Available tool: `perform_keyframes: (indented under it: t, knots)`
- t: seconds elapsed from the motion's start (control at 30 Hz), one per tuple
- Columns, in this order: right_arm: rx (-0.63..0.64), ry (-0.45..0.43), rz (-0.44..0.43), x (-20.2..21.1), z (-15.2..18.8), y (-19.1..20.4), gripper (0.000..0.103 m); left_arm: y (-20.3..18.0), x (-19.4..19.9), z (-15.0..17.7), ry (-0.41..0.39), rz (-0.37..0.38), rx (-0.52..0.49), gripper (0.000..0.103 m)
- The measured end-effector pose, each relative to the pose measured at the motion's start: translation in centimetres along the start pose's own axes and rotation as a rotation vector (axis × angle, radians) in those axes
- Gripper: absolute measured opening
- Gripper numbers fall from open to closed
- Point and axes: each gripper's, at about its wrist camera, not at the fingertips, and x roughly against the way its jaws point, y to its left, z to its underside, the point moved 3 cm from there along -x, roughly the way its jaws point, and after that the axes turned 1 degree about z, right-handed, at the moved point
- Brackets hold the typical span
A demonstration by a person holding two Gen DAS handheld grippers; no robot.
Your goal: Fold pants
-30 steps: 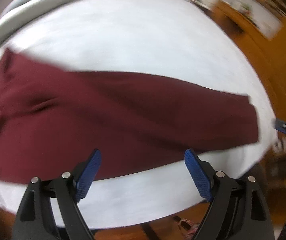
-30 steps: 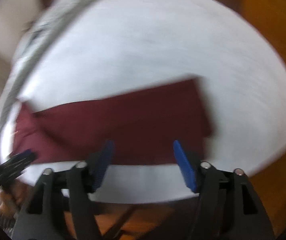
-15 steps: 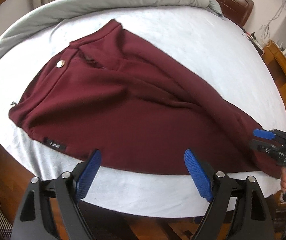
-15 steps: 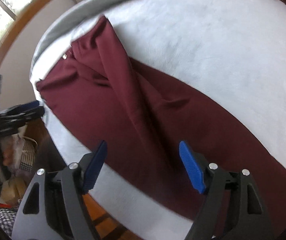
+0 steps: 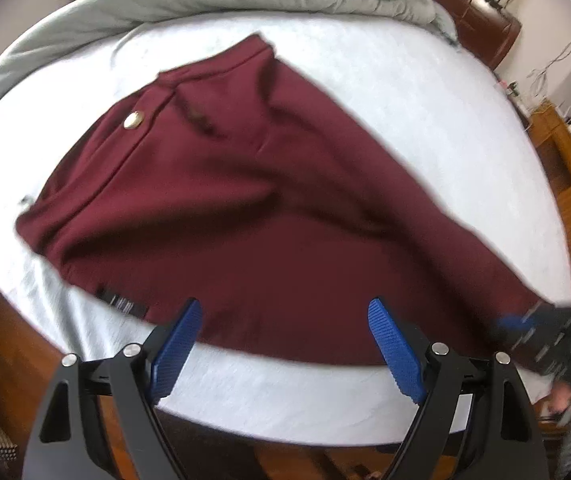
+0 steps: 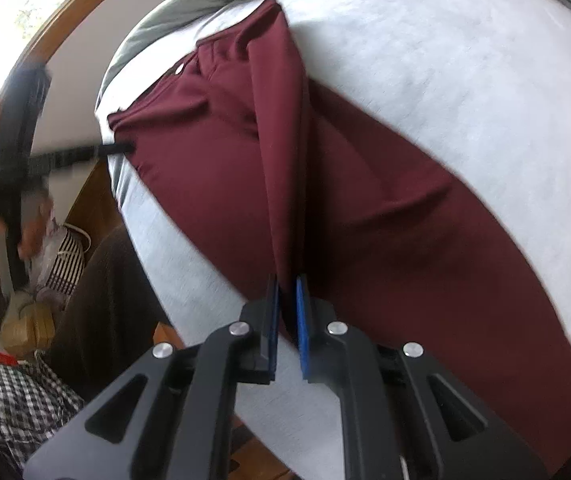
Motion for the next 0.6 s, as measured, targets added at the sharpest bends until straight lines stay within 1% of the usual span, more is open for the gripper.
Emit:
perform_keyframes:
  t: [0.07,0.1,0.17,0.27,0.33,0.4,0.43,0.57,0.6]
  knots:
    - [-0.008,0.025,0.008,-1.7,0.5,0.2,0.007,-1.2,0.2,-2.2,-0.018,0.01,-0.011,0.086]
    - [-0.031,0.044,0.017,-2.8,0.9,-0.1,0.007,-2.1,0.1,-3.7,-0.014,0.009,-0.021,0.087]
    - [-0.081,0.054,0.014,-4.1,1.0,-0.5,0.007,-3.6,-0.8,-6.2,0.026,0.005,-0.047,0.088]
    - [-0.101,0.049,0.011,-4.4,0.7,-0.6,0.008,-5.4,-3.3,-9.7,0.098,-0.062,-0.083,0.088]
    - [-0.117,0.046,0.002,-4.4,0.7,-0.7,0.008,-6.2,-6.0,-11.8,0.181,-0.113,-0.093,0.088]
    - [-0.13,0.038,-0.007,-4.4,0.7,-1.0,0.008,-6.4,-8.1,-13.2,0.234,-0.155,-0.089,0.088]
    - [-0.135,0.036,-0.013,-4.4,0.7,-1.0,0.008,-6.4,-9.4,-14.0,0.265,-0.184,-0.081,0.088]
    - [-0.156,0.024,-0.04,-4.5,0.7,-1.4,0.008,-5.7,-12.3,-15.7,0.349,-0.259,-0.027,0.088]
    - [-0.161,0.022,-0.045,-4.3,0.7,-1.5,0.008,-5.5,-12.9,-16.1,0.367,-0.26,-0.008,0.088]
